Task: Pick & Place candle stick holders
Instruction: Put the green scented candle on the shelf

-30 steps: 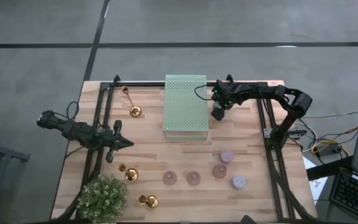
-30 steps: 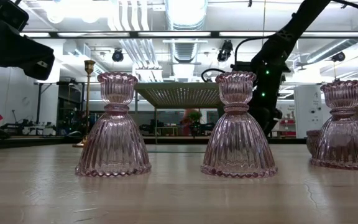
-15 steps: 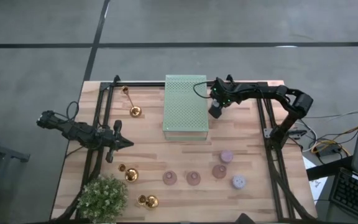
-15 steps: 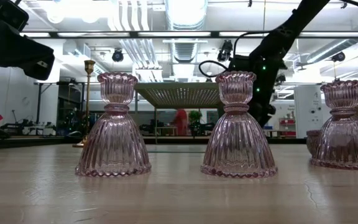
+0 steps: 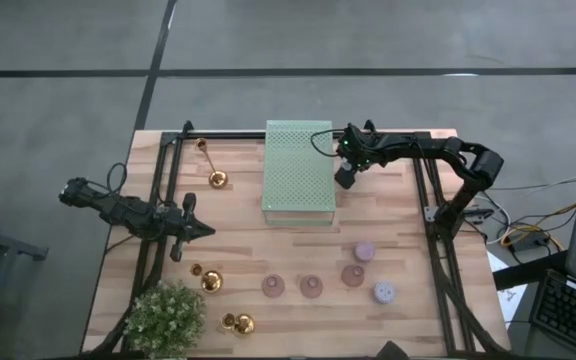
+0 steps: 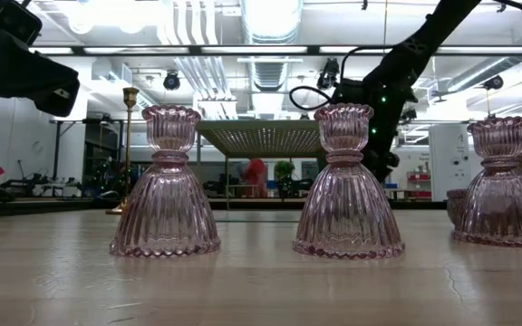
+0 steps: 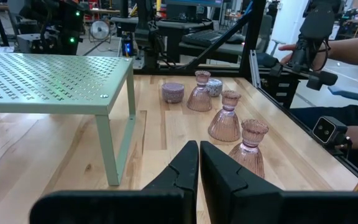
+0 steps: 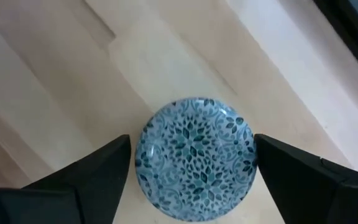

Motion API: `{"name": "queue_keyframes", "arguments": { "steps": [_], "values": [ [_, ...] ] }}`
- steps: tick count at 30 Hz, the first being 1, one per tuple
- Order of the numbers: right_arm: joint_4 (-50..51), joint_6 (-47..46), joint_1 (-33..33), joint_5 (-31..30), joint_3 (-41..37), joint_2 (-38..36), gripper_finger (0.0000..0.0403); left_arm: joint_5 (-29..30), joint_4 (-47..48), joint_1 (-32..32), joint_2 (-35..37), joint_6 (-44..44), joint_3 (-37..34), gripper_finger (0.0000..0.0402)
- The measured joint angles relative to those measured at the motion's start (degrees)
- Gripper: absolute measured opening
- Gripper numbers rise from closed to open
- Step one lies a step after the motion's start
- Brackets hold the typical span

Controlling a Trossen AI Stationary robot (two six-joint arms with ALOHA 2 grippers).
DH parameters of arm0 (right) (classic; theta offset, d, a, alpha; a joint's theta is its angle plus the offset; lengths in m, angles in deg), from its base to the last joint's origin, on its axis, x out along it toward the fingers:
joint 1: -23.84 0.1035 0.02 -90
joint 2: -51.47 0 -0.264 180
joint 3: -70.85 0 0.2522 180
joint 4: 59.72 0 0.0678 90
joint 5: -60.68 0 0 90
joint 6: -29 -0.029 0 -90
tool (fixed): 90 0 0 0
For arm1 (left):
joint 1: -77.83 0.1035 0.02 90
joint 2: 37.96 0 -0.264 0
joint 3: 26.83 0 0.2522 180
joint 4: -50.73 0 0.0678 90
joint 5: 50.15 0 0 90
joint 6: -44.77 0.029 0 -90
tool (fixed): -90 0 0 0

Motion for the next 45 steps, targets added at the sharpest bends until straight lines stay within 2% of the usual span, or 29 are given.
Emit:
{"name": "queue_keyframes", "arguments": {
  "steps": [18, 29, 37, 45],
  "values": [
    [-1.38, 0.65, 0.00, 0.28, -1.16, 0.02, 0.0288, 0.01, 0.00, 0.01, -0.02, 0.00, 0.01, 0.0021],
    [1.37, 0.73, 0.00, 0.50, -1.10, -0.47, 0.0285, 0.01, 0.00, -0.01, -0.02, 0.00, -0.01, 0.0021],
    [5.75, 1.23, 0.00, 0.47, -1.21, -3.35, 0.0285, 0.01, -0.02, 0.01, -0.01, 0.00, 0.01, 0.0021],
    [8.96, 0.57, 0.00, 0.46, -1.21, -9.77, 0.0286, -0.01, -0.01, -0.01, -0.01, 0.00, 0.01, 0.0021]
  ]
}}
